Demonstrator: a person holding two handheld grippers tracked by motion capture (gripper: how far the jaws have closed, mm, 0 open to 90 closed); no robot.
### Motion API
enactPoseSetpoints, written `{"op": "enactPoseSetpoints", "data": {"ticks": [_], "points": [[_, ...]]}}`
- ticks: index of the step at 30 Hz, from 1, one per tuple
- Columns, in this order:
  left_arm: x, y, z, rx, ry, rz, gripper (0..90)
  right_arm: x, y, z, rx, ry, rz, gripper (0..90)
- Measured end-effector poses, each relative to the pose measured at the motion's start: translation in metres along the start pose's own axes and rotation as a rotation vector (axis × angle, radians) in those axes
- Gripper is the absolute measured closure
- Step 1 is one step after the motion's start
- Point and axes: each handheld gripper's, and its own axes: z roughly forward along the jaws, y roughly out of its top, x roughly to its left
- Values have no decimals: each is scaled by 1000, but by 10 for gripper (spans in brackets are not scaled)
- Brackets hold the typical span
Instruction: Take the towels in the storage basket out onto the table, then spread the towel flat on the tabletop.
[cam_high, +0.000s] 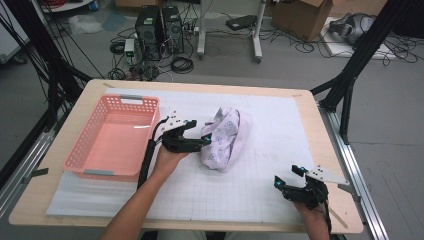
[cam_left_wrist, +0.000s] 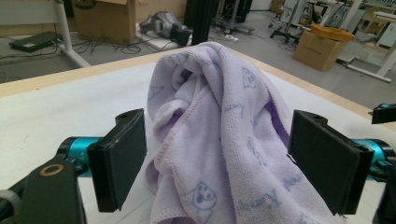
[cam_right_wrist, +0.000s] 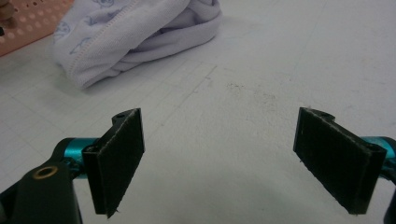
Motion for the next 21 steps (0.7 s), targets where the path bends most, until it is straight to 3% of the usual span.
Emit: {"op": "enactPoseSetpoints", "data": {"ticks": [14,21], "points": [[1,1,-2,-15,-2,0,204,0,0,0,-2,3,-2,150],[3,-4,-4,10,-26,-6,221,0,0,0,0,3,4,150]]}}
